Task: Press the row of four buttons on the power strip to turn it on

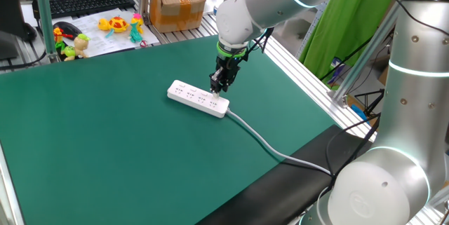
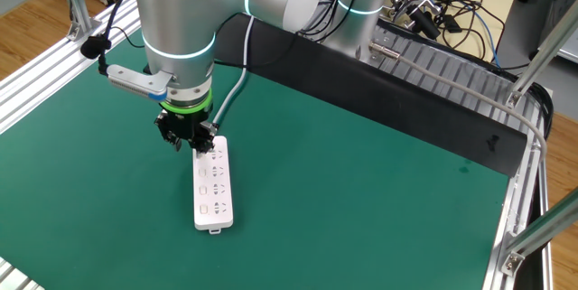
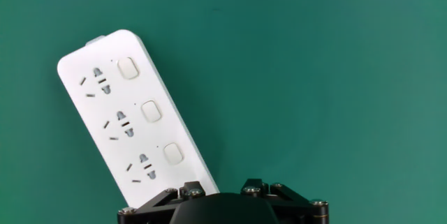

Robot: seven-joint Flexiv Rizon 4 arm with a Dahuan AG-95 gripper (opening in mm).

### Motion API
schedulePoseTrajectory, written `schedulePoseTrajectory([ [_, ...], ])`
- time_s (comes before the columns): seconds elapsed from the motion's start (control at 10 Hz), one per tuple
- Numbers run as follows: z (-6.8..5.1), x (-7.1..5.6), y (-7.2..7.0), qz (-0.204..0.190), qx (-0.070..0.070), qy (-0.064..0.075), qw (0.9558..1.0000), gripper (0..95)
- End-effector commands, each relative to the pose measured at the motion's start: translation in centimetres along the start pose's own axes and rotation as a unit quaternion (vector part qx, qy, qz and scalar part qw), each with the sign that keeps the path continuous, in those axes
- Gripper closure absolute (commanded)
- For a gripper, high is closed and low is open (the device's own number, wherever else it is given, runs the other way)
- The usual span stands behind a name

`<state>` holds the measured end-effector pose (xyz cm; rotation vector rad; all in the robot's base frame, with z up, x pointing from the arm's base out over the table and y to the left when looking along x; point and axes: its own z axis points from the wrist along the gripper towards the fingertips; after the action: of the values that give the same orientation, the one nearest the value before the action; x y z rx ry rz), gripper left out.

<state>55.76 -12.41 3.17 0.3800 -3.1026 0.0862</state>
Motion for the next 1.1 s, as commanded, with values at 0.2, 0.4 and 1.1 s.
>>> schedulePoseTrajectory([
  [0.2,0.05,0.08,-0.02,0.000,-0.001,0.000,1.0000,57.0],
  [0.4,0.06,0.10,0.01,0.000,-0.002,0.002,1.0000,57.0],
  [1.1,0.21,0.96,0.37,0.000,-0.001,0.002,1.0000,57.0],
])
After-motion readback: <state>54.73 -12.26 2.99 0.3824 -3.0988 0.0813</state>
